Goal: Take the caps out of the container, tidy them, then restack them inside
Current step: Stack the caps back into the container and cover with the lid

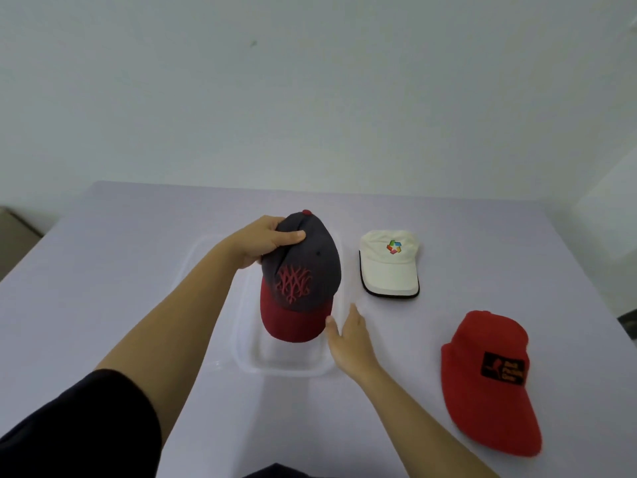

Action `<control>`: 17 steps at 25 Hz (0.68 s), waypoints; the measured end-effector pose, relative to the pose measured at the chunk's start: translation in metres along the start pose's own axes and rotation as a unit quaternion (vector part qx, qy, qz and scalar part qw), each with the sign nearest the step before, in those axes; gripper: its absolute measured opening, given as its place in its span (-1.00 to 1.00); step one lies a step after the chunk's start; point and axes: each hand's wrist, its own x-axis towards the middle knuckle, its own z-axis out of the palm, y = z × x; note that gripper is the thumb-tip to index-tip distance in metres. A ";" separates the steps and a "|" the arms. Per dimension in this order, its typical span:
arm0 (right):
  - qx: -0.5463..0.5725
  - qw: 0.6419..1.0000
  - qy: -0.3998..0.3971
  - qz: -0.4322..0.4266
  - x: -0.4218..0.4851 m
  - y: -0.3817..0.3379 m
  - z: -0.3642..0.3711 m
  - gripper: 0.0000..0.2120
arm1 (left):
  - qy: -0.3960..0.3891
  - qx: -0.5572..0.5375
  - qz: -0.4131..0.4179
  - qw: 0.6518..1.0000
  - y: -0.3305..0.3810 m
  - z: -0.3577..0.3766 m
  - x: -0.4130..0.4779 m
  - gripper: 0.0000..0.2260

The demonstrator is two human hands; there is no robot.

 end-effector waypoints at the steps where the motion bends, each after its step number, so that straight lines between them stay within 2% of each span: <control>1: -0.002 1.000 -0.003 0.010 -0.001 0.003 0.009 -0.37 | -0.004 -0.004 -0.014 1.000 -0.012 0.001 0.004 -0.70; 8: -0.080 0.992 0.078 0.056 0.000 0.011 0.035 -0.30 | -0.037 -0.003 -0.072 0.997 -0.071 0.020 0.030 -0.69; 11: -0.090 0.991 0.080 0.057 -0.001 0.010 0.037 -0.31 | -0.042 0.006 -0.092 0.995 -0.084 0.022 0.035 -0.69; 14: -0.096 0.990 0.083 0.063 -0.001 0.010 0.037 -0.31 | -0.029 0.039 -0.084 0.995 -0.088 0.024 0.042 -0.62; 17: -0.094 0.991 0.082 0.048 -0.001 0.011 0.035 -0.34 | 0.017 0.116 -0.089 0.989 -0.091 0.027 0.045 -0.46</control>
